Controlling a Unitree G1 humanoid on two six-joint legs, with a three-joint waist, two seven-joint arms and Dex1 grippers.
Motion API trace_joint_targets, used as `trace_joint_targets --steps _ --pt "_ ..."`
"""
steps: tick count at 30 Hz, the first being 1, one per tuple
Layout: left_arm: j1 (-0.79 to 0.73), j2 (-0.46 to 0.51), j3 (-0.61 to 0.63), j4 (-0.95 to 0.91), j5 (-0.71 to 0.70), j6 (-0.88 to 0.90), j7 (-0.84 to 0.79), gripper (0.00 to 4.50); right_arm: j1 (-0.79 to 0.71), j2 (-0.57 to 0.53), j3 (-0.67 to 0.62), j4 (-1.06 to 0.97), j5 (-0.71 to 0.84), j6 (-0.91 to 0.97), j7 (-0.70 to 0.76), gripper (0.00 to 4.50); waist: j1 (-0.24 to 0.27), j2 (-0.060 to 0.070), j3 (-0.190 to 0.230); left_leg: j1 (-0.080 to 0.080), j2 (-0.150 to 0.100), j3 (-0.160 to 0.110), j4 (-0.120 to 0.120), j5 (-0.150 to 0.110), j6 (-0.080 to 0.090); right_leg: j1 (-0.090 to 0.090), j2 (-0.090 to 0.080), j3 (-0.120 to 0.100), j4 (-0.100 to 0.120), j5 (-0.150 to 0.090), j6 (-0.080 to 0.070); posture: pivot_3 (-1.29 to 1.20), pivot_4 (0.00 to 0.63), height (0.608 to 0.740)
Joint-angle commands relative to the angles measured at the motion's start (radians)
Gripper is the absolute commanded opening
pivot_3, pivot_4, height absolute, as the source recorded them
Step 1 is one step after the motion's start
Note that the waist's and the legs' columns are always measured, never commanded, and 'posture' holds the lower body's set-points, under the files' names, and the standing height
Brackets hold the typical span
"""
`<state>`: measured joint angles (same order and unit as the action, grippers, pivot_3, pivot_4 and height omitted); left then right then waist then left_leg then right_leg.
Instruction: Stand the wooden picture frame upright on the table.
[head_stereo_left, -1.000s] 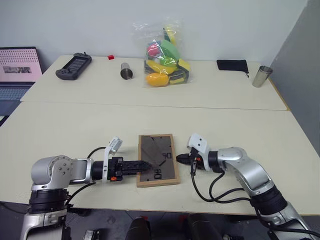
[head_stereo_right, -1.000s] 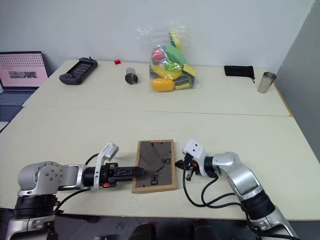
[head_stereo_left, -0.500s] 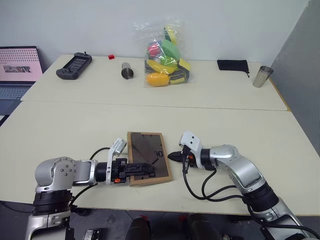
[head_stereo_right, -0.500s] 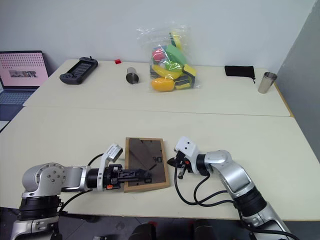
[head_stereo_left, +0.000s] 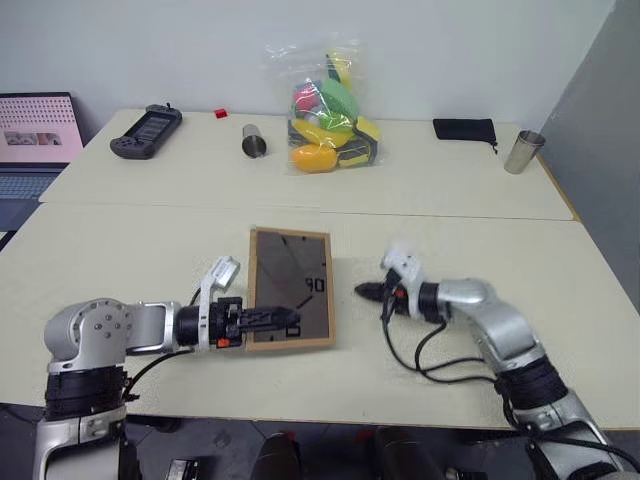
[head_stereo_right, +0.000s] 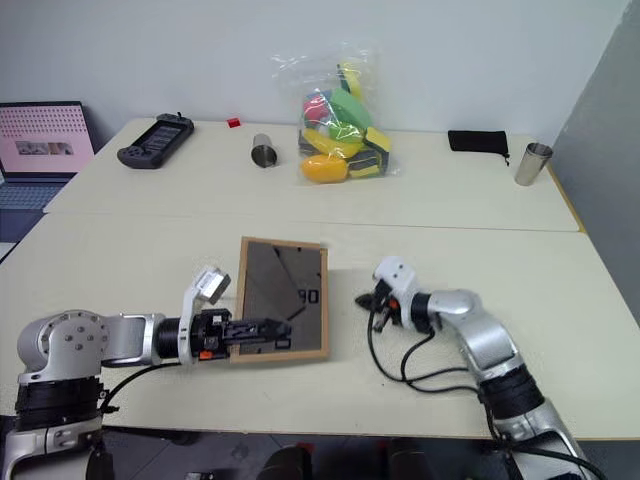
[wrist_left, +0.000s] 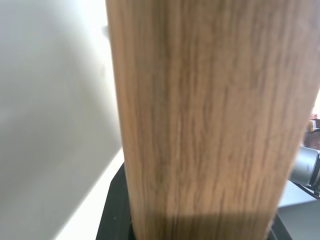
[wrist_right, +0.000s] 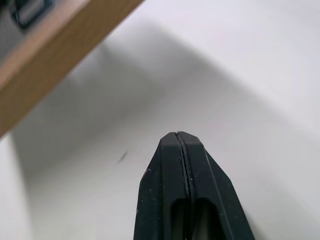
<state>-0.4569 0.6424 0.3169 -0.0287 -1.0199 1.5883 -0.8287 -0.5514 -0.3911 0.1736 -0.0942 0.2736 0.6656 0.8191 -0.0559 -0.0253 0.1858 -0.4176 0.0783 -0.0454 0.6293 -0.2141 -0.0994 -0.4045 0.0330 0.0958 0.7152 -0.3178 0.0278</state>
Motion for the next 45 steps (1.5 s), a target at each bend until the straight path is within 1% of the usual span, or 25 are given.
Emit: trace_joint_targets --steps 1,2,3,6,12,16,17,21,25,30,32,34,37,38,39,40,42,44,45 --pt "-0.023 0.018 0.007 -0.046 -0.029 -0.024 -0.009 0.84 -0.059 -0.016 -0.064 -0.104 0.157 0.106 0.079 0.89 -0.001 0.0 0.0 0.0 0.0 0.0 0.0 0.0 0.0 0.0 0.0 0.0 0.0 0.0 0.0 0.0 0.15 0.74" --pt "-0.028 0.018 0.003 -0.047 -0.027 -0.027 -0.008 0.84 -0.084 -0.01 -0.074 -0.11 0.184 0.133 0.081 1.07 -0.002 0.0 0.0 0.0 0.0 0.0 -0.001 0.0 0.0 0.0 0.0 0.0 0.0 0.0 0.0 0.0 0.15 0.74" --pt "-0.03 0.02 -0.003 -0.049 -0.026 -0.032 -0.01 0.84 -0.106 -0.002 -0.079 -0.111 0.202 0.151 0.076 1.38 -0.004 0.0 0.0 0.0 0.0 0.0 -0.001 0.0 0.0 0.0 0.0 0.0 -0.001 0.0 0.0 0.0 0.15 0.74" --pt "-0.042 0.02 -0.019 -0.046 -0.021 -0.045 -0.01 0.84 -0.169 0.042 -0.068 -0.088 0.225 0.168 0.051 2.09 -0.004 0.0 0.0 0.0 0.0 0.0 -0.001 0.0 0.0 0.0 0.0 0.0 -0.001 0.0 0.0 0.0 0.15 0.74" --pt "-0.053 0.024 -0.057 -0.043 -0.013 -0.08 -0.016 0.84 -0.251 0.168 -0.031 0.015 0.213 0.137 0.006 3.29 -0.003 0.0 0.0 0.0 0.0 0.0 0.0 0.0 0.0 0.0 0.0 0.0 0.0 0.0 0.0 0.0 0.15 0.74" --pt "-0.052 0.021 -0.069 -0.045 -0.015 -0.095 -0.014 0.84 -0.278 0.201 0.028 0.079 0.158 0.082 0.004 4.29 -0.002 0.0 0.0 -0.001 0.0 0.0 -0.001 0.0 0.0 -0.001 0.0 0.0 -0.001 0.0 0.0 0.0 0.15 0.74" --pt "-0.051 0.019 -0.07 -0.046 -0.014 -0.098 -0.012 0.84 -0.281 0.205 0.036 0.082 0.155 0.075 0.009 4.43 -0.002 0.0 0.0 -0.001 0.0 0.0 0.0 0.0 0.0 -0.001 0.0 0.0 -0.001 0.0 0.0 0.0 0.15 0.74" --pt "-0.044 0.019 -0.069 -0.048 -0.012 -0.102 -0.011 0.84 -0.276 0.206 0.056 0.014 0.21 0.107 0.054 4.43 -0.002 0.0 0.0 -0.001 0.0 0.0 -0.001 0.0 0.0 -0.001 0.0 0.0 -0.001 0.0 0.0 0.0 0.15 0.74" --pt "-0.024 0.03 -0.061 -0.049 -0.011 -0.105 -0.009 0.84 -0.234 0.148 0.035 -0.14 0.337 0.241 0.106 4.43 -0.001 0.0 0.0 -0.001 0.0 -0.001 -0.001 0.0 0.0 -0.001 0.0 -0.001 -0.001 0.0 0.0 0.0 0.15 0.74" --pt "-0.012 0.037 -0.056 -0.05 -0.017 -0.106 -0.009 0.84 -0.213 0.078 -0.022 -0.207 0.433 0.337 0.109 4.43 -0.001 0.0 0.0 -0.001 0.0 -0.001 -0.001 0.0 0.0 -0.001 0.0 -0.001 -0.001 0.0 0.0 0.0 0.15 0.74" --pt "-0.011 0.038 -0.054 -0.049 -0.02 -0.104 -0.008 0.84 -0.208 0.051 -0.04 -0.215 0.449 0.353 0.104 4.43 -0.002 0.0 0.0 -0.001 0.0 -0.001 -0.001 0.0 0.0 -0.001 0.0 -0.001 -0.001 0.0 0.0 0.0 0.15 0.74" --pt "-0.014 0.035 -0.04 -0.041 -0.036 -0.086 -0.001 0.84 -0.185 -0.011 -0.045 -0.214 0.395 0.309 0.094 4.43 -0.001 0.0 0.0 -0.001 0.0 -0.001 -0.001 0.0 0.0 -0.001 0.0 -0.001 -0.001 0.0 0.0 0.0 0.15 0.74" --pt "0.003 0.048 -0.044 -0.056 -0.04 -0.078 -0.003 0.84 -0.114 -0.155 0.012 -0.21 0.229 0.109 0.132 4.43 0.001 0.0 0.0 -0.001 0.0 -0.001 -0.001 0.0 0.0 -0.001 0.0 -0.001 -0.002 0.0 0.0 0.0 0.15 0.74" --pt "0.007 0.049 -0.042 -0.058 -0.046 -0.068 -0.001 0.84 -0.093 -0.186 0.017 -0.203 0.192 0.043 0.146 4.43 0.002 0.0 0.0 -0.002 0.0 -0.001 -0.001 0.0 0.0 -0.001 0.0 -0.001 -0.002 0.0 0.0 0.0 0.15 0.74" --pt "0.008 0.046 -0.03 -0.052 -0.057 -0.048 0.007 0.84 -0.071 -0.21 0.025 -0.179 0.126 -0.071 0.142 4.43 0.001 0.0 0.0 -0.002 0.0 -0.001 -0.001 0.0 0.0 -0.001 0.0 -0.001 -0.003 0.0 0.0 0.0 0.15 0.74" --pt "0.004 0.038 -0.015 -0.04 -0.071 -0.022 0.017 0.84 -0.051 -0.228 0.032 -0.148 0.059 -0.196 0.139 4.43 0.001 0.0 0.0 -0.002 0.0 0.0 -0.001 0.0 0.0 -0.001 0.0 0.0 -0.004 0.0 0.0 0.0 0.15 0.74" --pt "-0.007 0.031 0.003 0.004 -0.122 0.018 0.047 0.84 -0.02 -0.262 0.065 -0.045 -0.121 -0.541 0.106 4.43 -0.002 0.0 0.001 -0.002 0.0 0.0 -0.001 0.0 0.0 -0.001 0.0 0.0 -0.003 -0.001 0.002 0.0 0.15 0.74" --pt "-0.011 0.042 -0.009 0.058 -0.211 0.026 0.086 0.84 -0.013 -0.282 0.099 0.097 -0.306 -0.898 0.01 4.43 -0.005 0.0 0.001 -0.001 0.0 0.0 -0.001 0.0 0.0 -0.001 0.0 0.0 -0.003 -0.003 0.004 0.0 0.15 0.74" --pt "-0.011 0.049 -0.018 0.079 -0.262 0.026 0.108 0.84 -0.025 -0.289 0.117 0.173 -0.416 -1.07 -0.083 4.43 -0.007 0.0 0.001 -0.001 0.0 0.0 -0.001 0.0 0.0 -0.001 0.0 0.0 -0.002 -0.003 0.005 0.0 0.15 0.74"
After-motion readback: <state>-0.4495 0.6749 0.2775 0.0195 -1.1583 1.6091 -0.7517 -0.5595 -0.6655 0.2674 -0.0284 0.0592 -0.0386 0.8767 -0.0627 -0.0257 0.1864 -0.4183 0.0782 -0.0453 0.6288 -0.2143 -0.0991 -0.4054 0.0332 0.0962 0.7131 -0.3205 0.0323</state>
